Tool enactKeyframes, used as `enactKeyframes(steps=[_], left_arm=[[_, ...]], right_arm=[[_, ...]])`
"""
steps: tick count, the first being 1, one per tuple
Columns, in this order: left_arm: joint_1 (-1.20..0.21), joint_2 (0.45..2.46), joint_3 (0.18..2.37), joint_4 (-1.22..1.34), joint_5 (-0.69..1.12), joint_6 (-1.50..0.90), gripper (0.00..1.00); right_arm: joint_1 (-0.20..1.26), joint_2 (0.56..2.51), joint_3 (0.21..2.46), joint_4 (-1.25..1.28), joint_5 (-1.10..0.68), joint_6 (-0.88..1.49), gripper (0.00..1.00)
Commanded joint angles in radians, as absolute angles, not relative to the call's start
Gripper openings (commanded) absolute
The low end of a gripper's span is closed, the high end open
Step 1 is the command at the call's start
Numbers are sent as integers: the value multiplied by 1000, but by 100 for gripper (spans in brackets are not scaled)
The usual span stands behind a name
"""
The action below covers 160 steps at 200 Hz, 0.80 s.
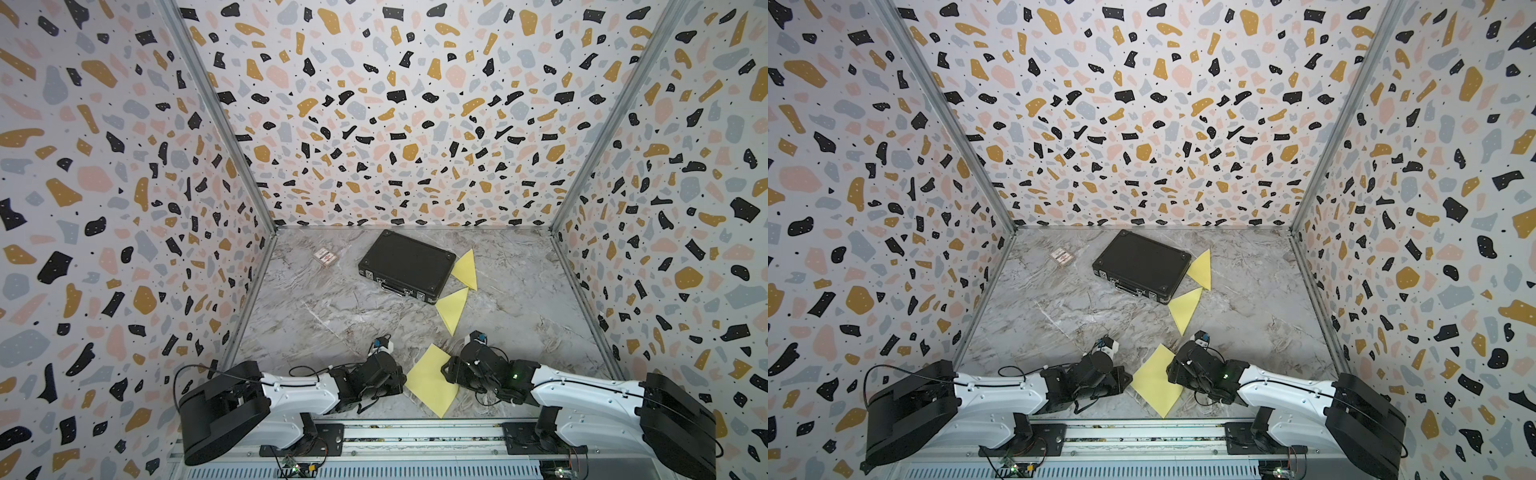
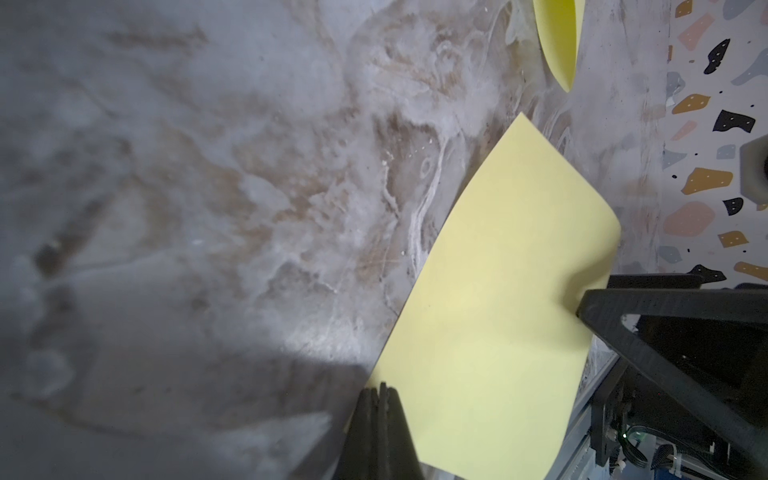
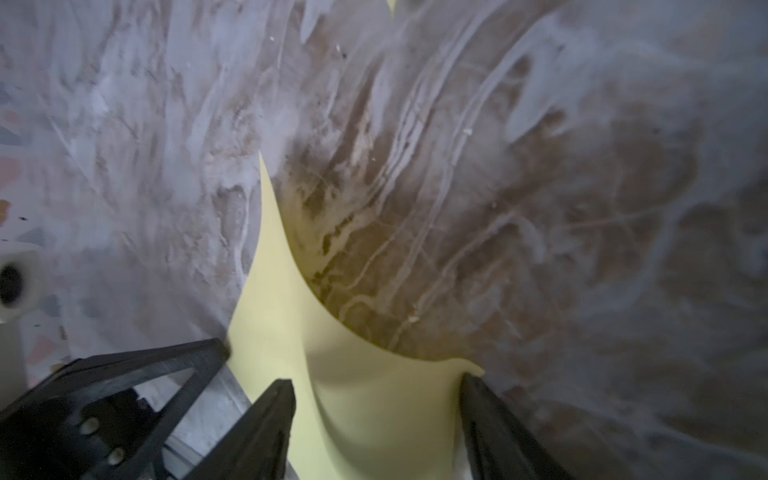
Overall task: Fold the square paper diagonally
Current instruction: Fold the paper at the center of the board.
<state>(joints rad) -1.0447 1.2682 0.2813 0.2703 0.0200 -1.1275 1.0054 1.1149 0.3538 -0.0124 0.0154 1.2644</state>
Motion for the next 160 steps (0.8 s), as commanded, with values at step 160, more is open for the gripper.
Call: enactKeyframes(steps=[160], left_arm=[[-1054, 1274, 245, 152, -6, -1129, 0]], right_arm=[[1001, 1175, 351, 472, -234, 1181, 60]])
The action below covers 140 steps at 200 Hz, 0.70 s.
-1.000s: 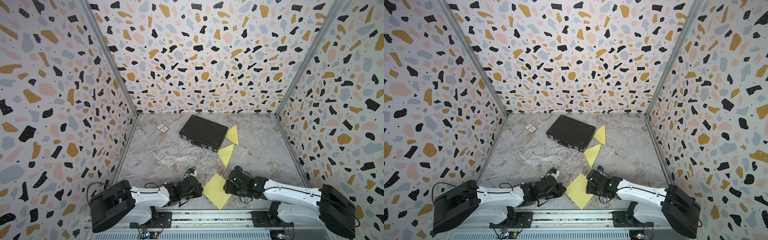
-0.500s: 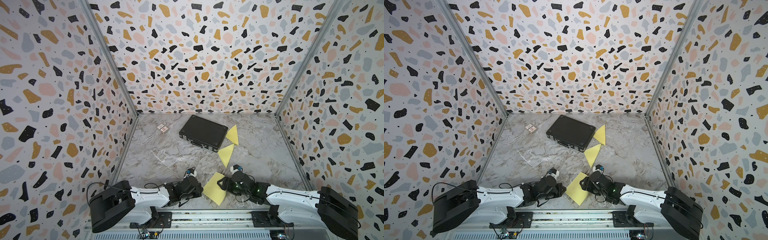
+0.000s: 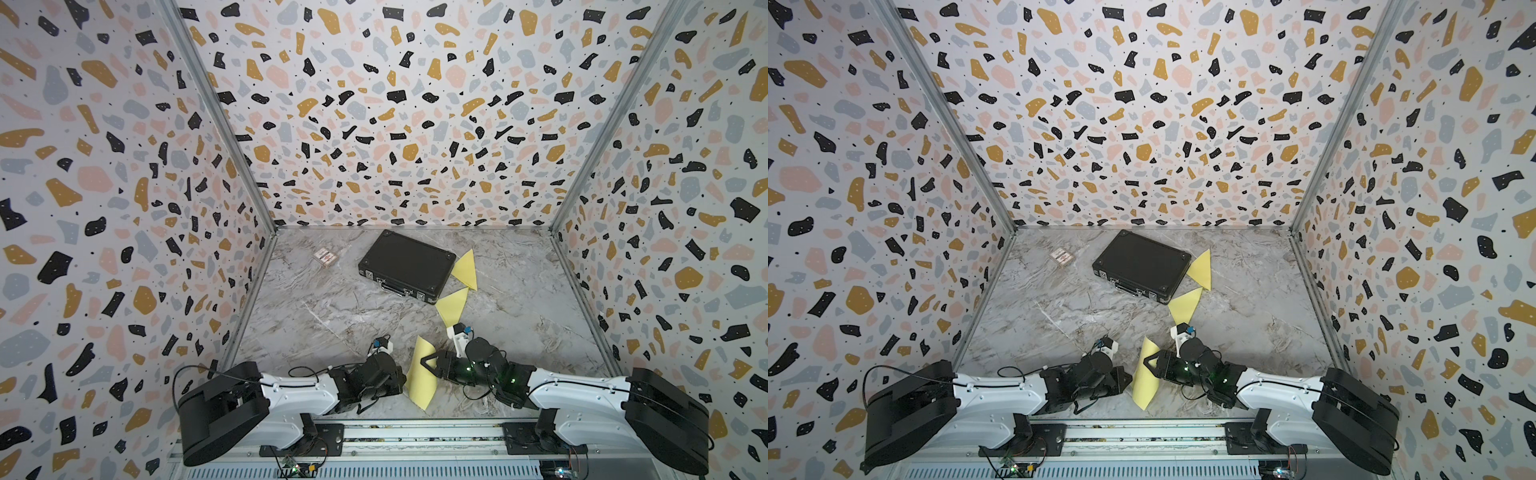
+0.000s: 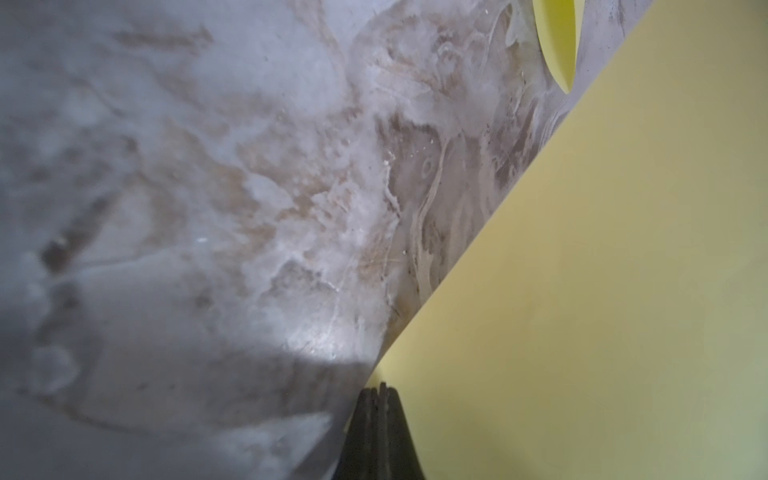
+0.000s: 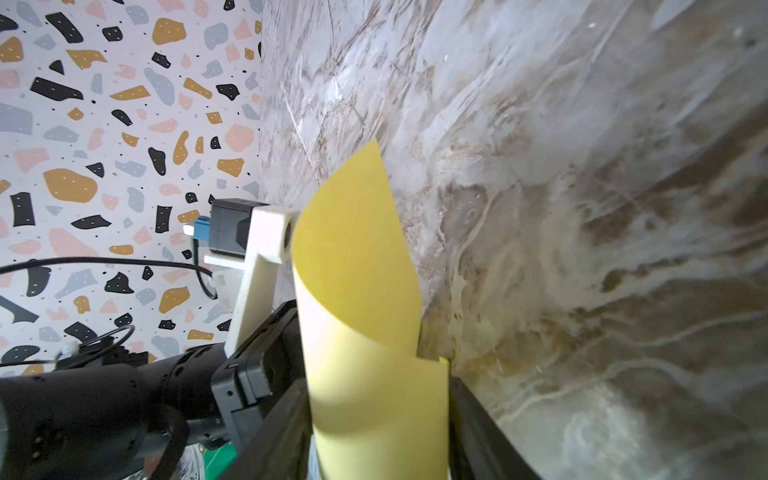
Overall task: Fold the square paper diagonally
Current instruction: Fold the paper at the center of the board.
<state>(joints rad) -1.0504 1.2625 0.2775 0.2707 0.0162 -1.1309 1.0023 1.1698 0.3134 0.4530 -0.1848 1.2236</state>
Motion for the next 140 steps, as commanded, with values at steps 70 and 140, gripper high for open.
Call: enactKeyframes(steps=[70, 140], left_arm=[[-1054, 1275, 258, 138, -8, -1124, 0], [-1054, 1275, 256, 138, -9, -1124, 0]], right_arm=[[1008, 1162, 373, 422, -196, 1137, 63], [998, 1051, 486, -211, 66, 995, 61]])
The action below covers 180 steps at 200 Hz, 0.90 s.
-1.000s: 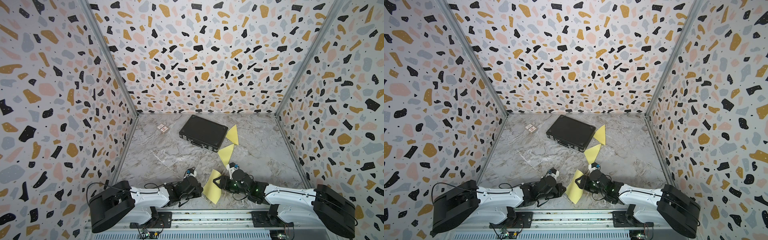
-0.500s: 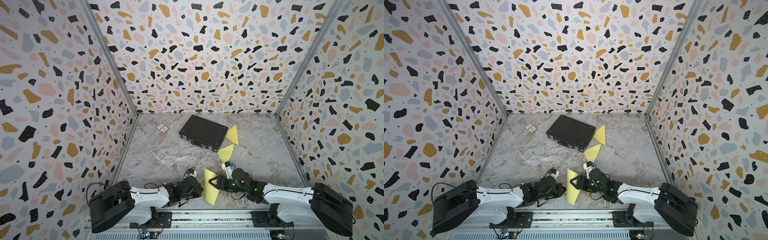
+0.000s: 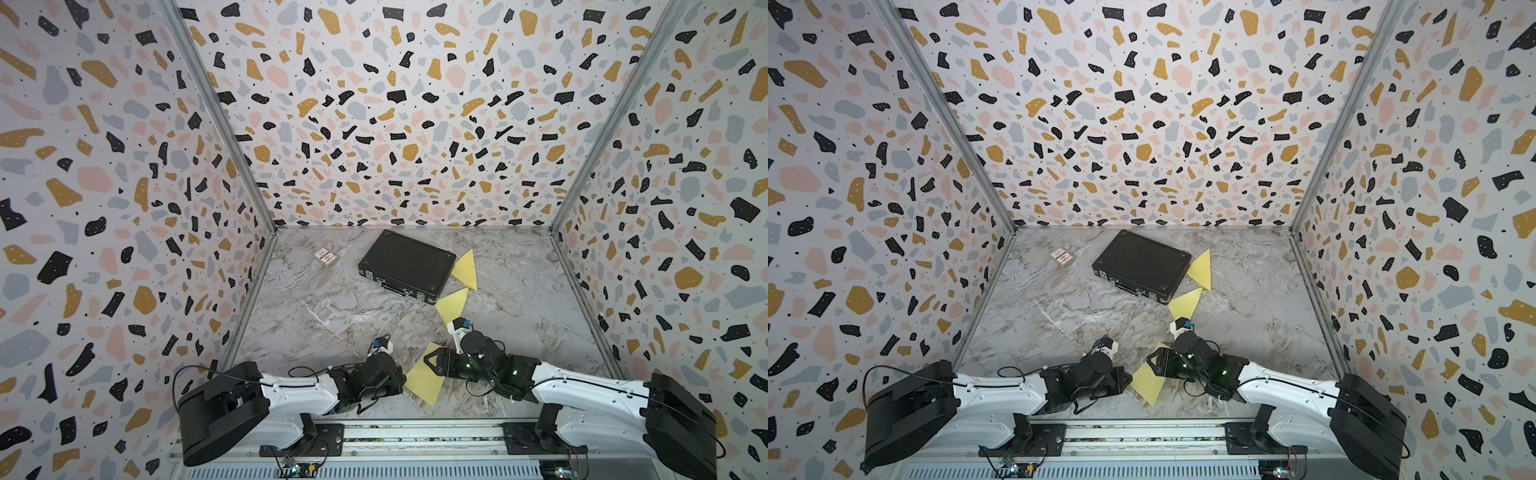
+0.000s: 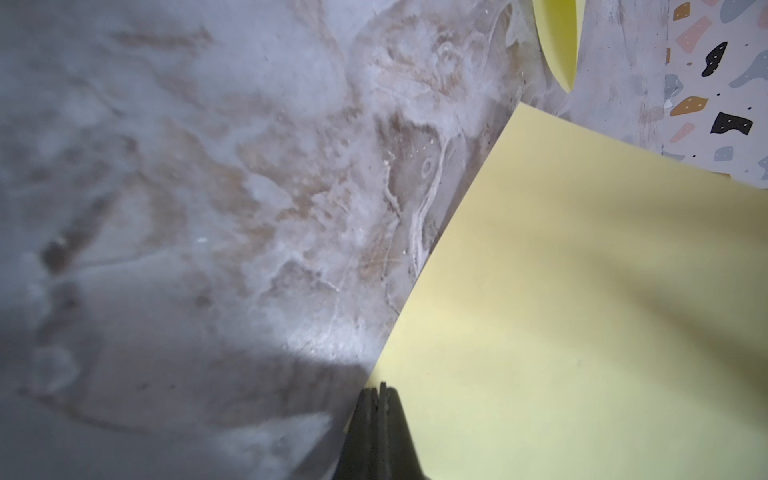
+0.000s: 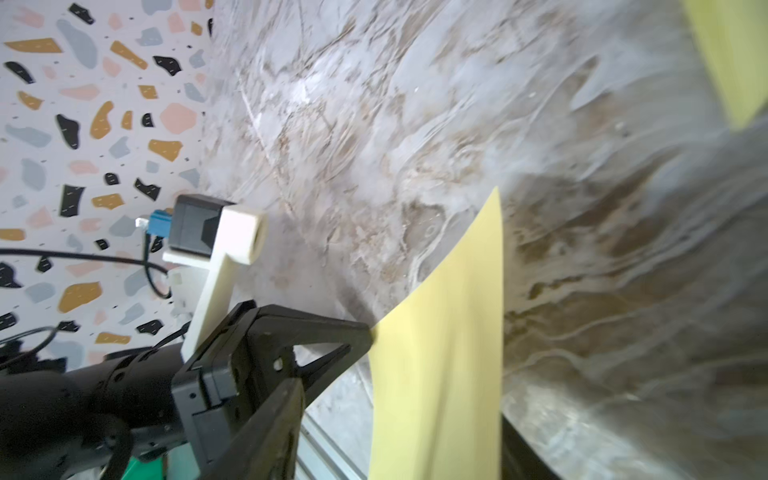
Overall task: Fold the square paper diagonally
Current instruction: Fold the paper at the center of the board.
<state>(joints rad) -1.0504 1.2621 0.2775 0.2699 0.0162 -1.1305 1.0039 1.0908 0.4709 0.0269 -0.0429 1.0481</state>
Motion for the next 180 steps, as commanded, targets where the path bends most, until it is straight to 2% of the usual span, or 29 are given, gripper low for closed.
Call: enactKeyframes(steps=[1, 46, 86, 150, 180], left_arm=[[-1054, 1276, 256, 137, -9, -1123, 0], [-1054, 1273, 253, 140, -8, -1123, 0], [-1055, 1262, 245, 137, -11, -1126, 0], [-1054, 1258, 242, 134, -12, -1126, 0], [-1055, 1256, 241, 133, -14, -1127, 0]], right_arm=[[998, 1050, 484, -212, 68, 996, 61], [978, 1034, 455, -245, 94, 1000, 54], [957, 1024, 448, -267, 90, 994, 36], [945, 1042, 413, -257, 6, 1006, 37], [944, 1047, 406, -248, -17, 1024, 32]])
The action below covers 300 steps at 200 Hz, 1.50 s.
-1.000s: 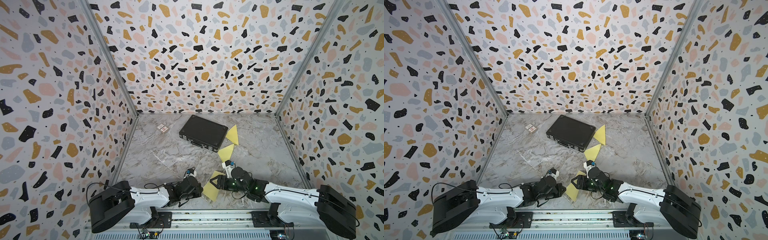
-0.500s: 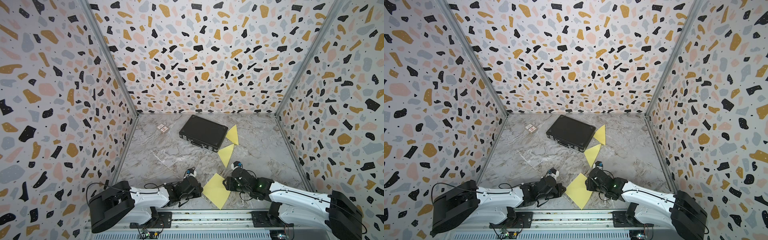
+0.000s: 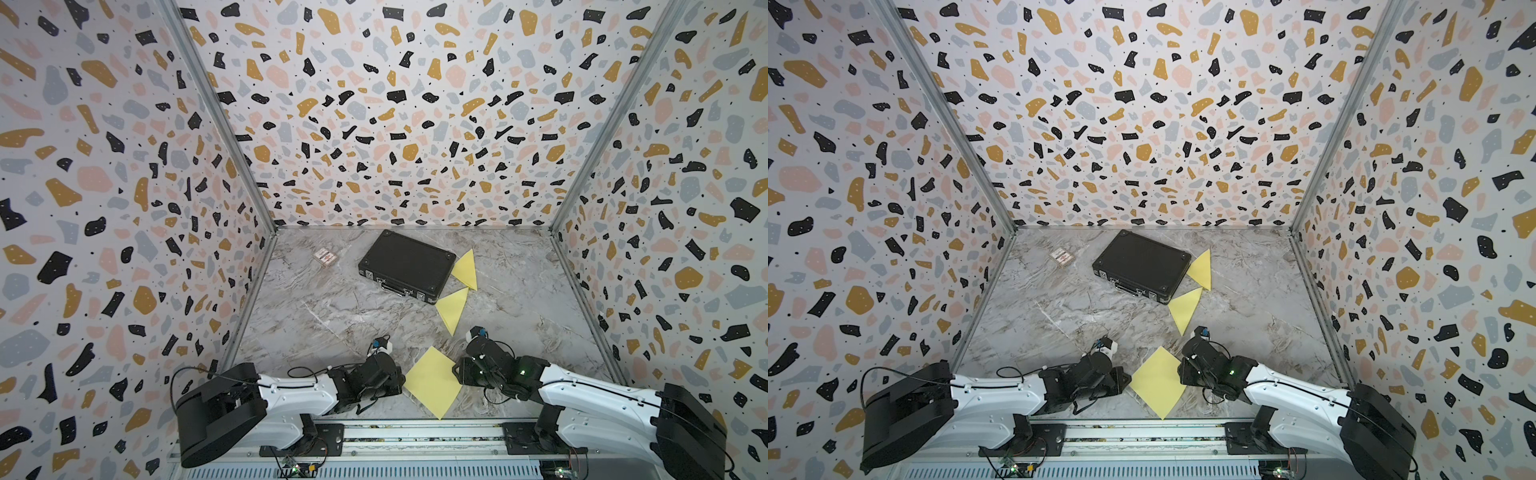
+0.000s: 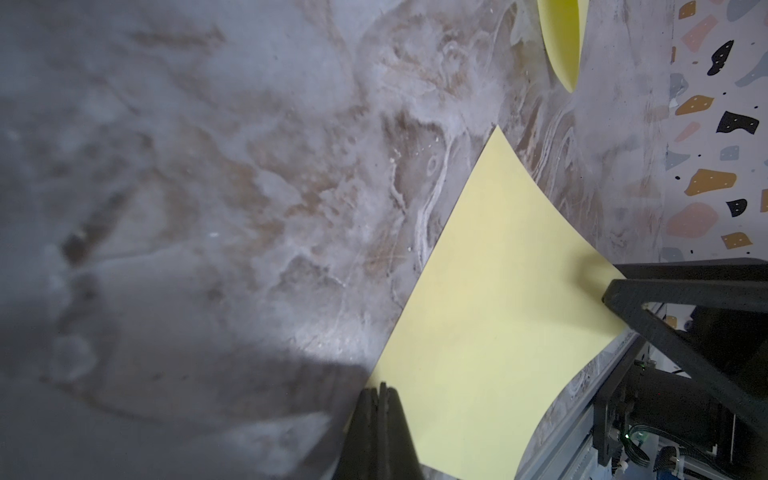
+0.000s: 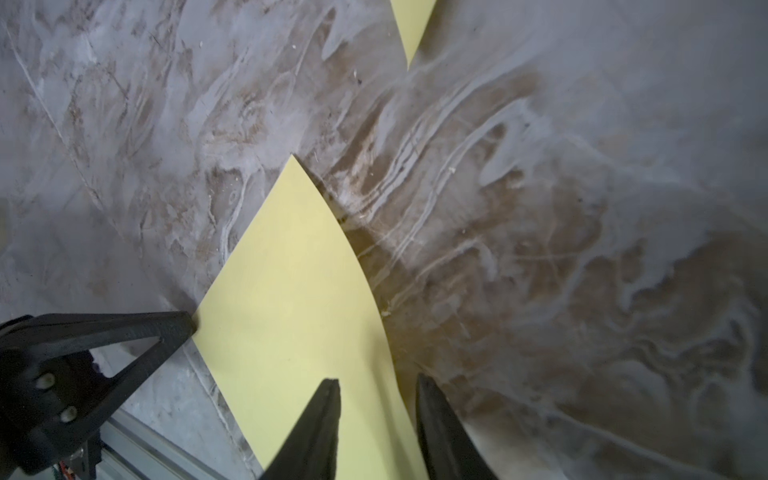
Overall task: Fold the square paper diagonally
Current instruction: Fold the paper at the center of the board.
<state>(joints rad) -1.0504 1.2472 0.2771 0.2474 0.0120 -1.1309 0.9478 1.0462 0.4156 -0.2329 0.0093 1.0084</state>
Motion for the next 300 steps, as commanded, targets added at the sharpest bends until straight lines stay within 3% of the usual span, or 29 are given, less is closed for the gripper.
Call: enactKeyframes(steps=[1, 81, 112, 161, 216, 300], left_arm=[[-1054, 1256, 241, 133, -14, -1127, 0], [-1054, 1259, 241, 130, -15, -1124, 0], [-1054, 1258, 242, 133, -11, -1121, 0], [-1054, 1271, 238, 159, 1, -1116, 0], [-1055, 1273, 232, 169, 3, -1119, 0], [-1055, 1274, 231, 167, 0, -1120, 0]], right_arm=[[944, 1046, 406, -247, -17, 1024, 32], [943, 1010, 416, -328, 13, 1035, 24], [942, 1002, 430, -318, -13, 1034, 0], [953, 1074, 491, -84, -199, 1047, 0], [1055, 1323, 567, 222, -236, 1128, 0], [1063, 1446, 583, 158, -179, 1085, 0]])
